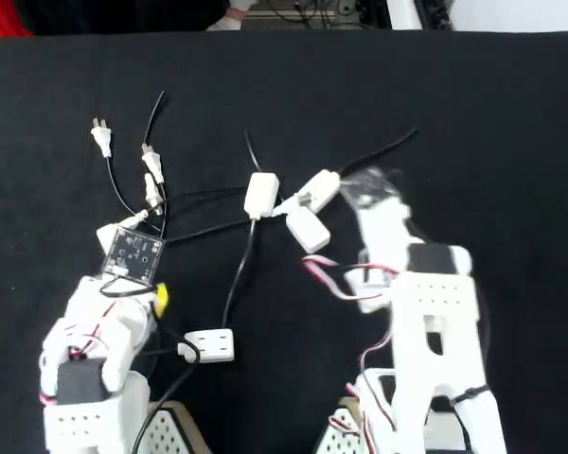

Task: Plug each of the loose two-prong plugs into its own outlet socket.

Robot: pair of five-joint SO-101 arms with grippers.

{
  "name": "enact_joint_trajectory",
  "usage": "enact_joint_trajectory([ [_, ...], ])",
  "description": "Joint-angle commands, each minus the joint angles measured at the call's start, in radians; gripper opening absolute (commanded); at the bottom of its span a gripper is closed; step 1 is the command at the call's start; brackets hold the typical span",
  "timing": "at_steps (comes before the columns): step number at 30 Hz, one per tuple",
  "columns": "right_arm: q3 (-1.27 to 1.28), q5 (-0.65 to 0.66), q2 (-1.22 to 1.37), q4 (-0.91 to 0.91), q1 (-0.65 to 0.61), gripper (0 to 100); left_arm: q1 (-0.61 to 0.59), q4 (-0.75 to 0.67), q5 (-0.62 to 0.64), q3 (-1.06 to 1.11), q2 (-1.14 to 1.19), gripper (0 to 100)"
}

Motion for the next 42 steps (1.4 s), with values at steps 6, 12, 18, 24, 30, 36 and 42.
enact_joint_trajectory([
  [6, -0.213, -0.117, 0.053, -0.041, -0.269, 10.6, -0.010, 0.020, 0.021, 0.041, -0.011, 23],
  [12, -0.444, -0.221, 0.435, -0.126, -0.270, 10.6, -0.015, 0.012, 0.006, 0.081, -0.012, 23],
  [18, -0.682, -0.157, 0.731, -0.169, -0.272, 10.3, -0.015, 0.023, -0.129, 0.087, -0.012, 23],
  [24, -0.731, 0.318, 0.791, -0.178, -0.276, 10.6, -0.015, 0.048, -0.137, 0.084, -0.012, 23],
  [30, -0.774, 0.545, 0.829, -0.192, -0.276, 10.6, -0.015, 0.048, -0.137, 0.084, -0.012, 23],
  [36, -0.843, 0.617, 0.924, -0.192, -0.269, 11.6, -0.015, 0.049, -0.137, 0.084, -0.012, 23],
  [42, -0.865, 0.690, 0.984, -0.198, -0.259, 14.2, -0.015, 0.049, -0.138, 0.084, -0.012, 23],
])
